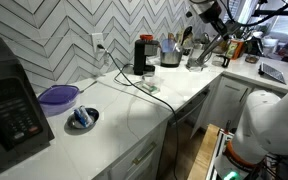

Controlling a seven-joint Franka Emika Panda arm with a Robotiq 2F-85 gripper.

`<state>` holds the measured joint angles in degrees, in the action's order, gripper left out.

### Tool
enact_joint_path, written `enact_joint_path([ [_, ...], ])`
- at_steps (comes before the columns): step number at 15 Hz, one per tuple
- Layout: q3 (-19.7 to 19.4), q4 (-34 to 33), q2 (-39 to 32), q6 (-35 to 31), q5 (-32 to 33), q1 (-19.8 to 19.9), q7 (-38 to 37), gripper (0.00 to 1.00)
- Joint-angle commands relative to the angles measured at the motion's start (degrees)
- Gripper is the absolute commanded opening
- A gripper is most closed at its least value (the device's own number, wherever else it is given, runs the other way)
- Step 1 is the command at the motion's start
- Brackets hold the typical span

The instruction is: Pick up the tongs then put them in the holder

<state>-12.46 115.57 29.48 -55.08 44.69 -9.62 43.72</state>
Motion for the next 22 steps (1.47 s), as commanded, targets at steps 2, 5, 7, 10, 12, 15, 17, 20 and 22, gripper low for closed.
enact_joint_path([
  [2, 0.5, 0.4, 0.1, -1.5, 2.1, 1.3, 1.9, 0.01],
  [5, -1.7, 4.2, 1.8, -8.2, 13.4, 1.3, 13.0, 0.01],
  [7, -4.4, 5.1, 1.2, -15.0, 18.7, 2.8, 20.7, 0.01],
  [10, -9.5, 4.3, -0.6, -29.5, 22.8, 5.8, 30.8, 0.01],
  [12, -15.5, 2.3, -1.5, -39.2, 23.1, 4.3, 35.9, 0.01],
  [15, -18.1, -2.0, -7.0, -53.1, 20.2, 9.8, 46.7, 0.01],
  [17, -14.6, 0.3, -5.7, -52.7, 19.2, 13.3, 43.7, 0.04],
  [20, -15.4, -2.7, -9.2, -54.4, 18.0, 14.6, 45.7, 0.04],
  [22, -15.2, -3.3, -10.1, -54.4, 17.8, 14.6, 45.7, 0.04],
])
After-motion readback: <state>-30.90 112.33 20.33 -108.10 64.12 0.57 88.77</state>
